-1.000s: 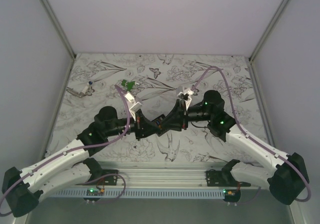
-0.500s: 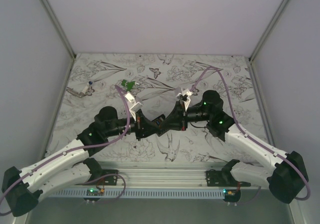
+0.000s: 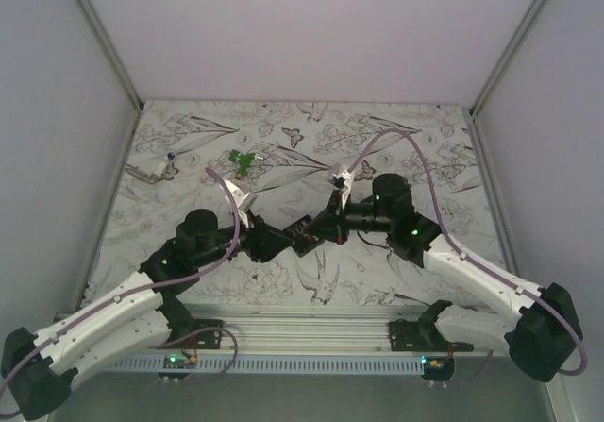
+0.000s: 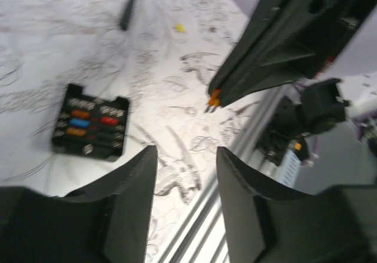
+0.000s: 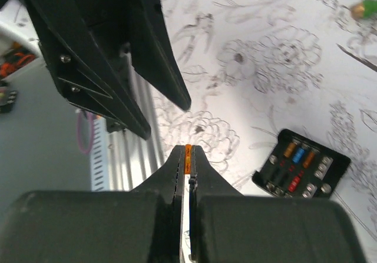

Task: Snap on the fuse box
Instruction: Pick up the fuse from the center of the board, then install the fuse at the fuse box base.

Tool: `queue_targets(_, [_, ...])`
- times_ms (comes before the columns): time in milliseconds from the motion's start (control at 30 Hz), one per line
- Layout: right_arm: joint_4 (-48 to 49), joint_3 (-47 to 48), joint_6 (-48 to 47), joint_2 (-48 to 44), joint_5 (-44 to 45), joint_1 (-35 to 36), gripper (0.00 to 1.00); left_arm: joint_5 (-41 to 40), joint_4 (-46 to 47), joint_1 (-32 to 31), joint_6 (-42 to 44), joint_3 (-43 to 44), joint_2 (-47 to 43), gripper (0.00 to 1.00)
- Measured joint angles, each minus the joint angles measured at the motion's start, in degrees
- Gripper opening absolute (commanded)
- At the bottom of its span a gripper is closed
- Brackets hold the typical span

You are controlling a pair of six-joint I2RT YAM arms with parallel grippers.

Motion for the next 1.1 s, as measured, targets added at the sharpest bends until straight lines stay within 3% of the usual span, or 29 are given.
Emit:
queue_targets(300, [-3.2, -1.4, -0.6, 3.7, 23.6, 6.3, 0.0, -12.4, -10.6, 6.3, -4.0, -3.1, -3.5, 0.78])
queue_targets(533, [-3.2, -1.4, -0.5, 11.2, 39.8, 13.7, 0.0, -17.3, -16.5, 10.7, -7.2, -3.1, -2.2, 0.98])
queue_targets(767, [-0.9, -1.6, 1.0, 17.4, 49.9, 17.2, 0.0, -17.6, -19.0, 14.7, -10.2, -3.2, 1.2, 1.0])
queue_targets(1100, [3.4, -2.6, 2.4, 21.3, 56.3, 18.3, 0.0, -17.1, -19.4, 16.8, -12.3, -3.6, 2.7, 1.0])
